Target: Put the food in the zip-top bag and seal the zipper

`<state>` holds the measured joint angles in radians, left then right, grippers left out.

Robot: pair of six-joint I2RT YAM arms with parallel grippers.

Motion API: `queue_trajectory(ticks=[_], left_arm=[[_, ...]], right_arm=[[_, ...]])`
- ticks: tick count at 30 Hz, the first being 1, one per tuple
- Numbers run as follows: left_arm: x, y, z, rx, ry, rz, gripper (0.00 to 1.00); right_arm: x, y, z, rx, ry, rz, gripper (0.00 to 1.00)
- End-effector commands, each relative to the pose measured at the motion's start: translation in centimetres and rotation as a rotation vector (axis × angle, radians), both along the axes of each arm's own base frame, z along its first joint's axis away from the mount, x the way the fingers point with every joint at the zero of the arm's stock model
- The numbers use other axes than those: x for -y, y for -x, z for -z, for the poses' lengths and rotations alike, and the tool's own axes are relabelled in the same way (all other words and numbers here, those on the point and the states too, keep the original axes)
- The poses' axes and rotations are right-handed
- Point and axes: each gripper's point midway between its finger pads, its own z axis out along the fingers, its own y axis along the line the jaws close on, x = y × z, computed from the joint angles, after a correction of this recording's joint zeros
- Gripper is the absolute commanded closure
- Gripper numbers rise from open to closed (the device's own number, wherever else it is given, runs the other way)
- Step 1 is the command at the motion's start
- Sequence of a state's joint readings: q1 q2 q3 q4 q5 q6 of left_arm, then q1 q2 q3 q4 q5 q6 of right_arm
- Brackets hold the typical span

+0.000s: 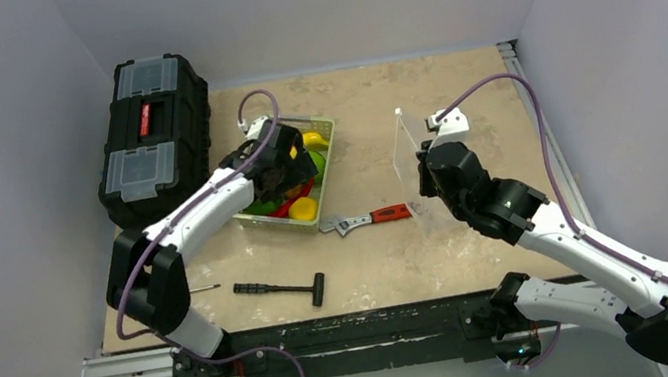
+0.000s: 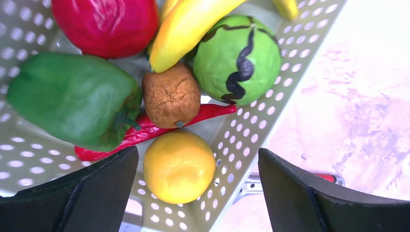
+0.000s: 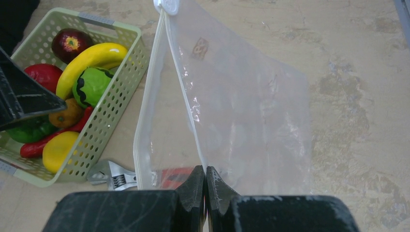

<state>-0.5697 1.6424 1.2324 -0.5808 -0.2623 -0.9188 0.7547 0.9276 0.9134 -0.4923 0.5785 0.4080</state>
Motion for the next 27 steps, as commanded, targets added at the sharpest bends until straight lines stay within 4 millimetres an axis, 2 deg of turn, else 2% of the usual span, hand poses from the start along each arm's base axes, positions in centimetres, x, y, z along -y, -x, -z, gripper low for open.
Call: queue_trajectory(ticks=[1,6,11,15,20,24,27], left_arm=[[-1.7,-1.6,-5.7,0.185,-0.088,0.058,0.07],[-4.9,-2.5,-6.7,0.219,-0.315,0.089,0.06],[-6.4,-3.2,-5.0,0.113,-0.452,0.109,0.04],[-7.3,-3.7,-3.4,0.079,-0.432,0.088,0.06],[-7.5,-3.9,-1.5,0.037,-0.385,0.108,0.15],[-7.2,-3.6,-0.1,0.001,-0.383,0.132,0.29],[-7.3,-3.2,0.5,-0.013,-0.386,0.135,0.31]], right_arm=[[-0.6,-0.3,-0.5,0.022,-0.031,-0.011,1.0],[-0.7,-0.3,-0.5,0.02,-0.029,-0.012,1.0],[-0.6,-0.3,-0.4,0.019,-0.027,-0.01,1.0],[-0.6,-0.3,-0.4,0.016,-0.024,-0.008,1.0],[-0.7,-0.3,-0.3,0.015,-0.025,-0.011,1.0],[-0.8,-0.4,-0.2,0.012,-0.023,-0.013,1.0],[-0.8,-0.4,-0.2,0.01,-0.023,-0.015,1.0]])
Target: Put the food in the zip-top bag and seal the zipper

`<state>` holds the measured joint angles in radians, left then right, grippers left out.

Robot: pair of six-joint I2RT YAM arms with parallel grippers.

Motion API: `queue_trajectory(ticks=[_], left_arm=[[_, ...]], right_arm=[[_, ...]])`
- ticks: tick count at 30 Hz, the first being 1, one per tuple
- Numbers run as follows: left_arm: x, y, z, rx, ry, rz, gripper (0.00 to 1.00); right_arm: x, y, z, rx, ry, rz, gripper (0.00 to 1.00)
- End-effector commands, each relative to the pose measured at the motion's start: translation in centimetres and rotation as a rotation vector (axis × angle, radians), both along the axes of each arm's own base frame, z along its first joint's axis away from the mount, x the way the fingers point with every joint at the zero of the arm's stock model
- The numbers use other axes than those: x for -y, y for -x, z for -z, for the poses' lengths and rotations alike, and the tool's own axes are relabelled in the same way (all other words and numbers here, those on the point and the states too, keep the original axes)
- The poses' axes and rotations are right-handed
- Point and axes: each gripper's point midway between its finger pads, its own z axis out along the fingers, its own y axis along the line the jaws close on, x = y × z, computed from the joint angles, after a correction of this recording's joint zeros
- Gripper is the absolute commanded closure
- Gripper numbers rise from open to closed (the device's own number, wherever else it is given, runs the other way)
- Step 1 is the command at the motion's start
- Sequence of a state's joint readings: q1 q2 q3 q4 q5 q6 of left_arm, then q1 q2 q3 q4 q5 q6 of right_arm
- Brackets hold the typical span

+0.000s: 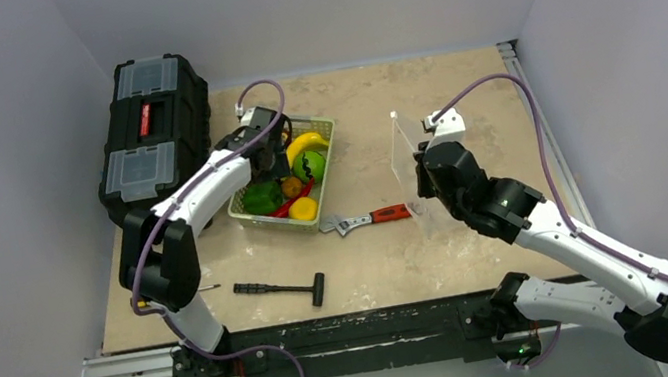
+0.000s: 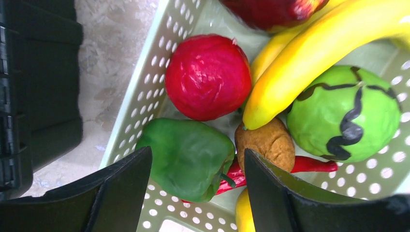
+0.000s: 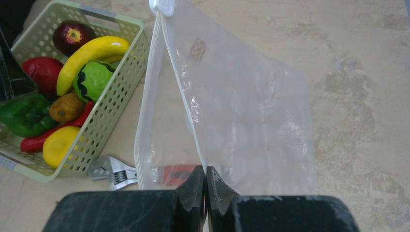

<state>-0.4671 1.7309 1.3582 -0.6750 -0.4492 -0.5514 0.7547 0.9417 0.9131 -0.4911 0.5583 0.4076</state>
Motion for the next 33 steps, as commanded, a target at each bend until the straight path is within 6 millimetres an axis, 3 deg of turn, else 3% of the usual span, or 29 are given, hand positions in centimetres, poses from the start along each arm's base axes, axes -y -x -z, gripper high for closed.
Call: queue_trajectory(ticks=[1,12,20,27,33], left_arm=[[0.2,0.6,1.2,-0.032,-0.006,0.033,0.31],[-0.2,1.5,3.2,-0.073,-0.028,0.042,0.31],[-0.8,1.5,3.5,-0.099,-0.079,0.054,0.52],[-0.4,1.6,1.5,-0.063,-0.047,0.082,0.77],[0.3,1.7,-1.7,0.0,0.015,0.117,0.82]], right_arm=[[-0.4,-0.4,-0.6,0.027,-0.025,0.003,1.0],[-0.4,-0.3,-0.6,0.026,-0.029,-0.002,1.0],[-0.3,-0.2,-0.7,0.028,-0.03,0.002,1.0],[-0.5,-0.3,-0.7,0.029,-0.034,-0.004,1.0],[-0.5,-0.3,-0.7,0.029,-0.033,-0.004,1.0]])
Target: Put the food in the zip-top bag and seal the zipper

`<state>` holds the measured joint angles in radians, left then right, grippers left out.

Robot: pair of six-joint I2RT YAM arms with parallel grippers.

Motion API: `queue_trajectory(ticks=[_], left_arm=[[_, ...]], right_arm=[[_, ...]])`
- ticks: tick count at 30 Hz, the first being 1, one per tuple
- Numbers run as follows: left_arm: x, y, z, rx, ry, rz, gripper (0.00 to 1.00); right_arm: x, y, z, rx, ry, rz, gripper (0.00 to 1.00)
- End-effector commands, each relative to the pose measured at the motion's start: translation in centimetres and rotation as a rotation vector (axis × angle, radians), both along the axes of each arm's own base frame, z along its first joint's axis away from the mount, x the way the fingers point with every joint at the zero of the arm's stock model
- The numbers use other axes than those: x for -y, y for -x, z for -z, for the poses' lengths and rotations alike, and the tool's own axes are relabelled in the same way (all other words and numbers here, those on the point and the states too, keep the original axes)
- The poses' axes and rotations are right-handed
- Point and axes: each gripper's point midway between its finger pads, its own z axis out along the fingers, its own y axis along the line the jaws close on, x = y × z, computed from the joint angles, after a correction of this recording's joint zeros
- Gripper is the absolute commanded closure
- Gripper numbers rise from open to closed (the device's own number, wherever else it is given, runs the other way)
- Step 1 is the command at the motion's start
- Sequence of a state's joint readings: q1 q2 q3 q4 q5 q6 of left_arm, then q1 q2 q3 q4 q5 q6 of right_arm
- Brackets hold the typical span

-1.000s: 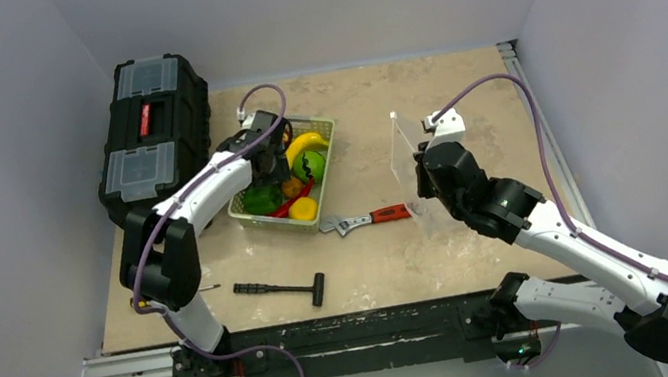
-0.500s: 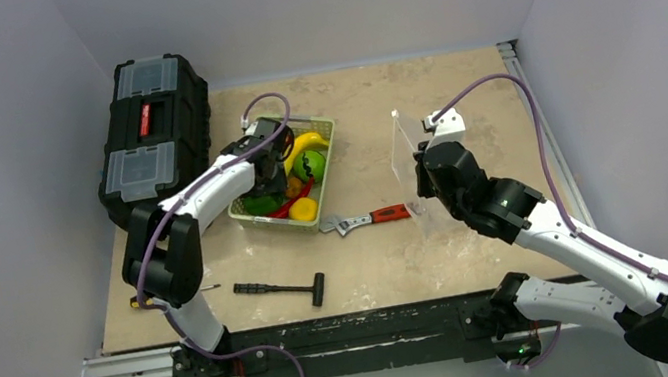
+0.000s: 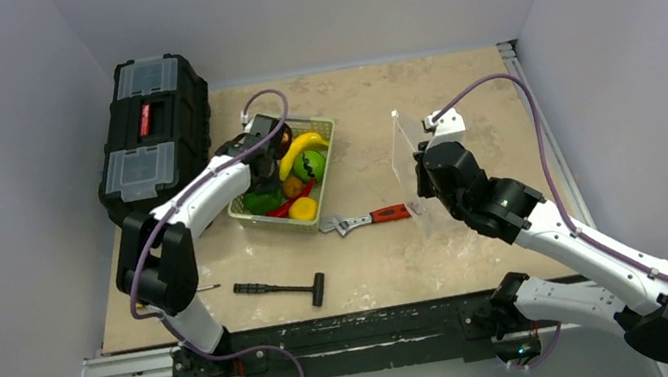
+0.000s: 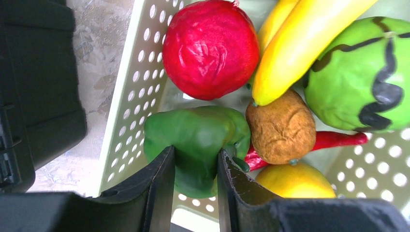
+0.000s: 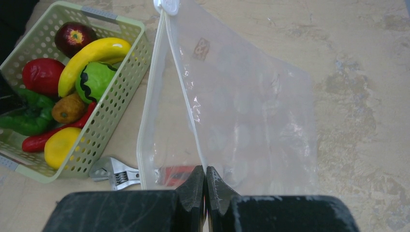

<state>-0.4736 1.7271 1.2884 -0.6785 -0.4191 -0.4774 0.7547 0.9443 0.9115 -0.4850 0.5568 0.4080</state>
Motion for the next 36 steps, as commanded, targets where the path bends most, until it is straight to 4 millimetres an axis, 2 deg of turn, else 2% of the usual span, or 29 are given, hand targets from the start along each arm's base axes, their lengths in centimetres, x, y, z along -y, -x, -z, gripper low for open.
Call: queue_trajectory(ticks=[1,5,9,11,14,17,19,21,24,29,32,36], left_arm=[[0.9,-0.3,-4.7,0.1,0.085,0.043,0.82],[2.1,0.0,-7.7,0.153,0.177,0.085,0.89],[4.4,0.7,-11.3,0.219,0.332,0.165,0.92],[6.3,1.4,-13.8,0.266,0.455,0.23,0.92],[10.2,2.8,-18.3,0.344,0.701,0.38,0.92],[14.4,5.0,-23.0,0.413,0.996,0.561,0.9],[16.6,6.7,-26.6,0.473,1.173,0.696,0.89],[18.1,8.2,-28.8,0.498,1.297,0.784,0.89],[20.2,10.1,-30.4,0.5,1.417,0.91,0.88],[21.1,11.4,-31.6,0.522,1.612,0.994,0.88],[21.5,11.3,-30.6,0.483,1.692,0.984,0.88],[22.2,11.5,-28.0,0.407,1.689,0.962,0.88]], right_arm=[[-0.4,-0.2,-0.7,0.027,-0.03,-0.003,1.0],[-0.4,-0.2,-0.7,0.026,-0.031,-0.002,1.0],[-0.4,-0.2,-0.8,0.029,-0.035,-0.003,1.0],[-0.4,-0.2,-0.8,0.03,-0.037,-0.003,1.0],[-1.0,0.0,-1.0,0.025,-0.06,-0.03,1.0],[-1.4,0.0,-1.2,0.026,-0.074,-0.048,1.0],[-1.6,0.1,-1.4,0.027,-0.084,-0.057,1.0],[-1.9,0.3,-2.0,0.034,-0.11,-0.073,1.0],[-3.1,0.9,-3.4,0.041,-0.179,-0.135,1.0],[-4.0,1.6,-5.1,0.054,-0.252,-0.184,1.0],[-3.7,1.5,-5.2,0.055,-0.25,-0.168,1.0],[-3.3,1.7,-5.9,0.072,-0.26,-0.158,1.0]])
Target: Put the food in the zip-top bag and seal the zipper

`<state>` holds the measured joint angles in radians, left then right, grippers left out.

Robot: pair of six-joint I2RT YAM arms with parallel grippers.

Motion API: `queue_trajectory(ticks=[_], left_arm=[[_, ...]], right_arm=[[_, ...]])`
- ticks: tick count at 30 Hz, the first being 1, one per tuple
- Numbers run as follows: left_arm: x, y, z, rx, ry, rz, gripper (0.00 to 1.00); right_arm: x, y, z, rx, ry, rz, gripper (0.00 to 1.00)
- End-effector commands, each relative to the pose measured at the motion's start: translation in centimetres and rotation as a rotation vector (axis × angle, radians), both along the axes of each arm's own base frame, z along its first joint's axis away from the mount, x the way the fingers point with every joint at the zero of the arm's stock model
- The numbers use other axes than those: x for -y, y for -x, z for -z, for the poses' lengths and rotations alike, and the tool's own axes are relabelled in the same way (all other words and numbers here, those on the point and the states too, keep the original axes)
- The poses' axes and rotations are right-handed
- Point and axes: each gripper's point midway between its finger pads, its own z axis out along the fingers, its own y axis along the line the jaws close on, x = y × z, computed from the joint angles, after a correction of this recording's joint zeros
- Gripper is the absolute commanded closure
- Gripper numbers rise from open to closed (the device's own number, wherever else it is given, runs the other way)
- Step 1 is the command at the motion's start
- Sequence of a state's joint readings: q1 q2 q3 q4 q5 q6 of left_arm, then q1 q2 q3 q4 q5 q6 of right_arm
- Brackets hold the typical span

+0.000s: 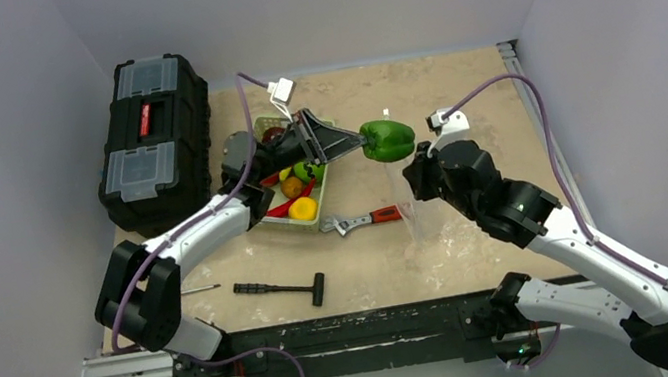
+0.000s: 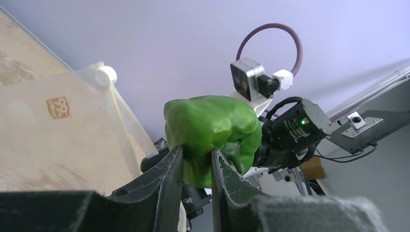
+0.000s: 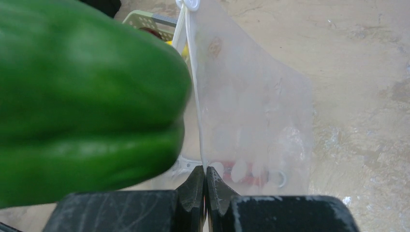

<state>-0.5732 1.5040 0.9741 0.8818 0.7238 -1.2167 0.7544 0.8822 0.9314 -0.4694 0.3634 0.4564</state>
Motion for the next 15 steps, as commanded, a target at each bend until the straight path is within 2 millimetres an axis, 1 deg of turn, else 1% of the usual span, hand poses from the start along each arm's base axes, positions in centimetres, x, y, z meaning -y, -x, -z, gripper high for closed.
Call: queue_trajectory(ticks=[1,5,11,13,15], left_arm=[[-0.2,2.5,-1.2,0.07,0.075,0.078,0.88],[-0.4,2.4,1.8,0.062,-0.033,0.036,0.88],[-0.8,2.2,6.4,0.032,-0.238,-0.023,0.89],[-1.1,1.9,7.6,0.024,-0.314,-0.054,0.89],[-1.2,1.8,8.0,0.028,-0.374,-0.071,0.91]], right_arm=[[-0.1,0.1,-3.9,0.076,-0.095,0.003,1.0],[0.6,0.2,-4.7,0.101,-0.109,0.029,1.0],[0.8,0.5,-5.7,0.117,-0.131,0.024,1.0],[0.6,0.6,-5.7,0.118,-0.131,0.015,1.0],[0.4,0.6,-5.6,0.118,-0.129,0.005,1.0]])
